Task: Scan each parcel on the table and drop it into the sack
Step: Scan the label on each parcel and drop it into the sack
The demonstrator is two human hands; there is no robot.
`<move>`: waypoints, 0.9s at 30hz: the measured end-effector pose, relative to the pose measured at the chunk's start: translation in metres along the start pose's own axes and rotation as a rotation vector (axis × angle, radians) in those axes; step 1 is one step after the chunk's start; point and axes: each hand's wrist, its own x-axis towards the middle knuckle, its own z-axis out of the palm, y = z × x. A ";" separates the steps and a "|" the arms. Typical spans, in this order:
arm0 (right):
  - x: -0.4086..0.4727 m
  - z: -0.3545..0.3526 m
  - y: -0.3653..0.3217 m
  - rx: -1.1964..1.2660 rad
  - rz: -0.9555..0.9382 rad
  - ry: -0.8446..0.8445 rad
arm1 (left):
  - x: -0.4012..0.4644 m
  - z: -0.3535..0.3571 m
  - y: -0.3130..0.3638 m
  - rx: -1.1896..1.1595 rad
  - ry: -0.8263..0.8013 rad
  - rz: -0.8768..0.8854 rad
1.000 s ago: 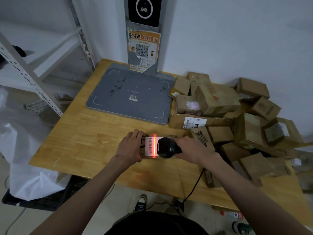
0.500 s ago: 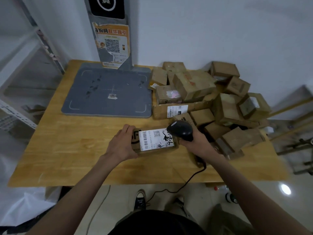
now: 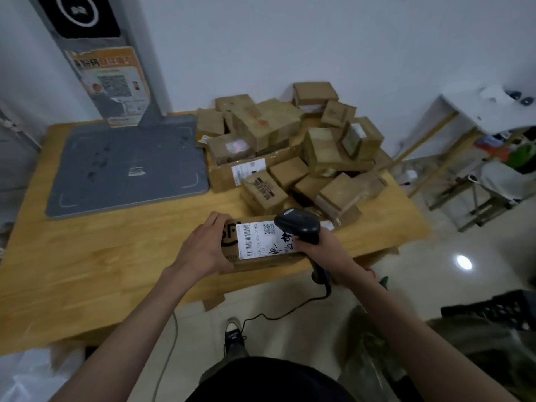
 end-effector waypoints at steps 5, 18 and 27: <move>-0.050 -0.037 0.044 0.092 0.080 0.107 | -0.018 0.024 0.060 -0.002 -0.060 0.025; -0.160 -0.110 0.155 0.281 0.226 0.440 | -0.020 0.098 0.204 0.140 -0.254 0.204; -0.200 -0.134 0.207 0.389 0.467 0.674 | 0.011 0.149 0.285 0.392 -0.409 0.475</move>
